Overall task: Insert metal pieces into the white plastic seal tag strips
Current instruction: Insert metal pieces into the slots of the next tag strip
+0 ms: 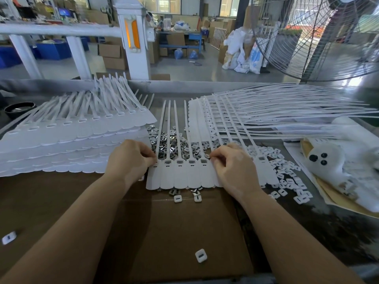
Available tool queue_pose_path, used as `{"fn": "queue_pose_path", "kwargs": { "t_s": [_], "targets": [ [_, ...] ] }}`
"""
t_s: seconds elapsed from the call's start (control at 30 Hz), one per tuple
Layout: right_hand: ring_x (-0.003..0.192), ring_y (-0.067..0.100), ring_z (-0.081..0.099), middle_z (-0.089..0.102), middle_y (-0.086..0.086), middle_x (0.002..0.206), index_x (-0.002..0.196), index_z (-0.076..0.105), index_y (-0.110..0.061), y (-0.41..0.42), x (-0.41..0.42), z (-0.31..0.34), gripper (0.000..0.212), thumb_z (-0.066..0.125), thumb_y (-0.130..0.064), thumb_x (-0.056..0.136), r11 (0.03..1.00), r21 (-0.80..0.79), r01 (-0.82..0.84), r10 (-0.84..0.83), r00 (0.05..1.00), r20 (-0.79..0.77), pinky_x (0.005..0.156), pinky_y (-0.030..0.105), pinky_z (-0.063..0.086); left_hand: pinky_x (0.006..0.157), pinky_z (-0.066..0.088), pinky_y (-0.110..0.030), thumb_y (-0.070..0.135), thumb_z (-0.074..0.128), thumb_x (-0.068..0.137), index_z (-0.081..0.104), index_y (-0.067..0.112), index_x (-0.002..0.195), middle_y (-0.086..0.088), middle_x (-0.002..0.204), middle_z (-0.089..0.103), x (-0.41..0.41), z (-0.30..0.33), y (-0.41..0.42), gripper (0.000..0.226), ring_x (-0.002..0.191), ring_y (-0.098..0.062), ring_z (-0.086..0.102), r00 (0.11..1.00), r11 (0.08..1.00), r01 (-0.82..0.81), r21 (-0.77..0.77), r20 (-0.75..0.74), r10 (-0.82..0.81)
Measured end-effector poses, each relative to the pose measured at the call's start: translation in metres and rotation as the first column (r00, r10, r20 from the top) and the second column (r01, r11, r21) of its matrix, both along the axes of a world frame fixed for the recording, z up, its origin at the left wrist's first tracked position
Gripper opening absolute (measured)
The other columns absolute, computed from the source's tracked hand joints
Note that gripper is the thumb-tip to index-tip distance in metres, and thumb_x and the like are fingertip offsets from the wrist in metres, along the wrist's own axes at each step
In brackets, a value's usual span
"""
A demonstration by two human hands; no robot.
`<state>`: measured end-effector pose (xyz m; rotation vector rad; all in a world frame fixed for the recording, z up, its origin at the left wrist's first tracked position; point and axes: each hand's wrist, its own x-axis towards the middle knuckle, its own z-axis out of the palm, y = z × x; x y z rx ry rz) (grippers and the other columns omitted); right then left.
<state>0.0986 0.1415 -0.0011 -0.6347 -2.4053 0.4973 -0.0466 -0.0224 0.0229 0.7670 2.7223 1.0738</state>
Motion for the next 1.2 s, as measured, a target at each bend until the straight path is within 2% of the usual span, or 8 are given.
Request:
{"fn": "queue_pose_path", "kwargs": {
  "t_s": [0.23,0.37,0.53,0.7,0.83,0.9,1.07,1.2],
  "targets": [
    [0.09,0.009,0.05,0.058,-0.004,0.093,0.094,0.069,-0.016,0.0,-0.001,0.0,0.012,0.058,-0.018,0.089,1.0,-0.004,0.001,-0.001,1.0,-0.003,0.072,0.013,0.032,0.056,0.04,-0.024,0.012,0.073,0.075,0.058,0.024,0.065,0.003,0.067,0.059,-0.003,0.006,0.008,0.021,0.066,-0.016,0.056,0.998,0.999,-0.024,-0.032,0.055,0.026],
    [0.088,0.007,0.048,0.058,-0.004,0.093,0.094,0.069,-0.016,0.001,-0.001,-0.002,0.012,0.058,-0.018,0.089,1.0,-0.005,-0.002,0.002,1.0,-0.005,0.071,0.012,0.03,0.071,0.048,-0.029,0.007,0.073,0.074,0.06,0.022,0.068,-0.001,0.075,0.06,-0.007,0.015,0.016,0.02,0.077,-0.022,0.057,0.993,0.994,0.007,-0.11,0.122,0.006],
    [0.086,0.006,0.046,0.058,-0.003,0.092,0.094,0.07,-0.016,0.002,-0.001,-0.002,0.012,0.059,-0.017,0.089,1.0,-0.001,-0.003,0.003,1.0,-0.013,0.07,0.012,0.029,0.066,0.042,-0.024,0.004,0.074,0.073,0.061,0.019,0.067,-0.002,0.074,0.059,-0.01,0.022,0.019,0.021,0.068,-0.016,0.054,0.986,0.986,0.062,-0.154,0.165,-0.037],
    [0.086,0.007,0.047,0.058,-0.003,0.093,0.095,0.069,-0.015,0.003,0.001,-0.002,0.013,0.058,-0.017,0.089,1.0,-0.006,-0.011,0.011,1.0,-0.011,0.073,0.014,0.031,0.071,0.041,-0.025,0.007,0.074,0.075,0.064,0.019,0.072,-0.001,0.079,0.06,-0.008,0.024,0.018,0.016,0.078,-0.017,0.054,0.988,0.981,0.095,-0.169,0.136,-0.072],
    [0.089,0.009,0.05,0.058,-0.003,0.094,0.096,0.069,-0.015,0.002,-0.001,-0.001,0.013,0.058,-0.018,0.089,1.0,-0.016,-0.014,0.014,1.0,-0.008,0.075,0.014,0.032,0.047,0.039,-0.015,0.004,0.072,0.077,0.069,0.012,0.083,-0.001,0.071,0.057,-0.009,0.022,0.009,0.011,0.061,-0.012,0.048,0.976,0.99,0.122,-0.072,0.19,-0.107],
    [0.089,0.009,0.049,0.058,-0.003,0.094,0.096,0.069,-0.015,0.002,-0.001,-0.001,0.013,0.058,-0.018,0.089,1.0,-0.017,-0.01,0.01,1.0,-0.006,0.074,0.014,0.031,0.041,0.038,-0.014,0.001,0.07,0.078,0.069,0.01,0.084,-0.005,0.07,0.058,-0.009,0.023,0.008,0.012,0.056,-0.014,0.046,0.966,0.993,0.11,-0.048,0.241,-0.096],
    [0.087,0.007,0.047,0.057,-0.004,0.094,0.096,0.069,-0.016,0.002,-0.001,-0.001,0.013,0.058,-0.019,0.089,1.0,-0.012,-0.005,0.005,1.0,-0.004,0.073,0.014,0.031,0.054,0.036,-0.02,0.001,0.069,0.077,0.068,0.014,0.079,0.004,0.073,0.055,-0.009,0.028,0.02,0.013,0.066,-0.007,0.047,0.983,0.98,0.106,-0.17,0.165,-0.078],
    [0.087,0.007,0.048,0.059,-0.003,0.095,0.096,0.069,-0.016,0.002,-0.001,-0.001,0.014,0.057,-0.019,0.09,1.0,-0.01,0.006,-0.006,1.0,0.004,0.073,0.015,0.033,0.054,0.038,-0.02,-0.002,0.065,0.079,0.065,0.018,0.071,0.002,0.073,0.054,-0.008,0.029,0.03,0.021,0.068,-0.011,0.048,0.988,0.963,0.098,-0.252,0.137,-0.065]
  ]
}}
